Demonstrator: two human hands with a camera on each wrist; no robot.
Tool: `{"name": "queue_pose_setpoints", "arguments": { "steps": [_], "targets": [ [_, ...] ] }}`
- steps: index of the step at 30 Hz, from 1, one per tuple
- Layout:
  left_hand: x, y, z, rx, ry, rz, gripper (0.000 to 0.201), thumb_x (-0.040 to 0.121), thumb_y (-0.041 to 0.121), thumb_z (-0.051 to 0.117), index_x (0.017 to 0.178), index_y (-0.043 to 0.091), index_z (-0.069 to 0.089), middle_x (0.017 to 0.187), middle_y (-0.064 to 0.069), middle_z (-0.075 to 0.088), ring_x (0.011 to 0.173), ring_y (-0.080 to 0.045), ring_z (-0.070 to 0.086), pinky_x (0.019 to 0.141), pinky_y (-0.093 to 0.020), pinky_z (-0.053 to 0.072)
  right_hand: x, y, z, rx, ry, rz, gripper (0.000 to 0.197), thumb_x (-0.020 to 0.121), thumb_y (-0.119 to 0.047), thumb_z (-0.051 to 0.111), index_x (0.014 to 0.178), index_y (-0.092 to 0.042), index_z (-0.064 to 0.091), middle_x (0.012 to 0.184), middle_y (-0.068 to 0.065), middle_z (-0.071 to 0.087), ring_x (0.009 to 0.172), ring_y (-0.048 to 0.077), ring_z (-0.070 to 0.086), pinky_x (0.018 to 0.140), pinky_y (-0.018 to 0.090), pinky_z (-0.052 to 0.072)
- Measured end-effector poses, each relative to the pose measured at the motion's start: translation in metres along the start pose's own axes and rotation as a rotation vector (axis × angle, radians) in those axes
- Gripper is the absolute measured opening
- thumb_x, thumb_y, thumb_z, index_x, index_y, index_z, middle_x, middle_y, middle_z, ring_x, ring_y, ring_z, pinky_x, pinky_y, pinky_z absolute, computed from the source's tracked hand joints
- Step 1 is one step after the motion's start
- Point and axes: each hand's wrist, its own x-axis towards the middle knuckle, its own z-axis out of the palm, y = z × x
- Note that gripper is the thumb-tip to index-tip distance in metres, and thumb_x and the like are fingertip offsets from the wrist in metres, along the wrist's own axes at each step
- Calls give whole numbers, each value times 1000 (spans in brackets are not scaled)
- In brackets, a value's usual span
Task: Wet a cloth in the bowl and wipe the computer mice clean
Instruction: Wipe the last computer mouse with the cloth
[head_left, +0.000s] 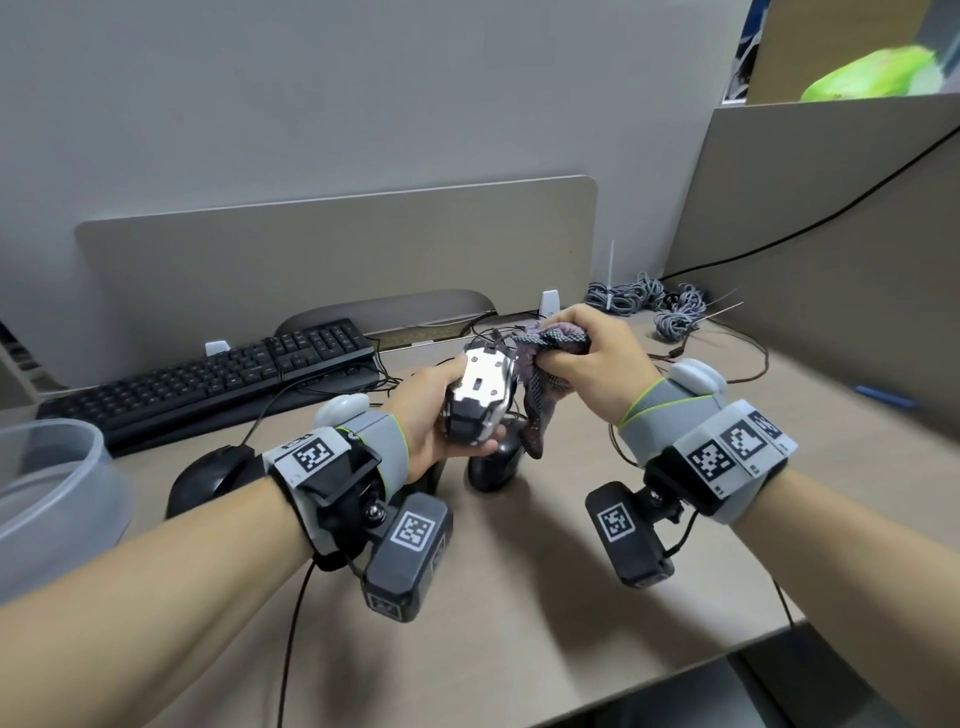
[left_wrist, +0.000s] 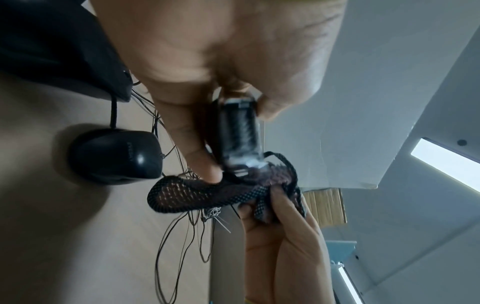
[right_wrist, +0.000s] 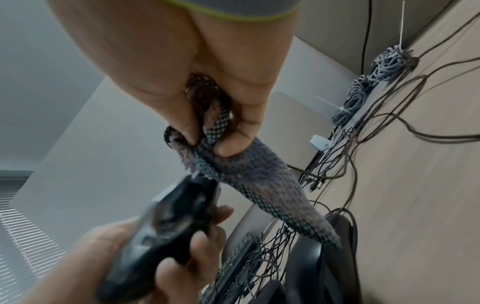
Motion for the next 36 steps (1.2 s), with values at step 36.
{"name": "queue_pose_setpoints", "arguments": {
  "steps": [36],
  "targets": [
    [6, -1, -11, 16, 22, -66, 21, 91, 13, 44, 76, 11, 59, 65, -7, 57, 42, -17, 51, 35, -16, 37, -26, -17, 33, -215, -34, -160, 20, 70, -4, 59, 79, -20, 52, 78, 1, 59, 76, 23, 54, 70, 34, 45]
  ]
}}
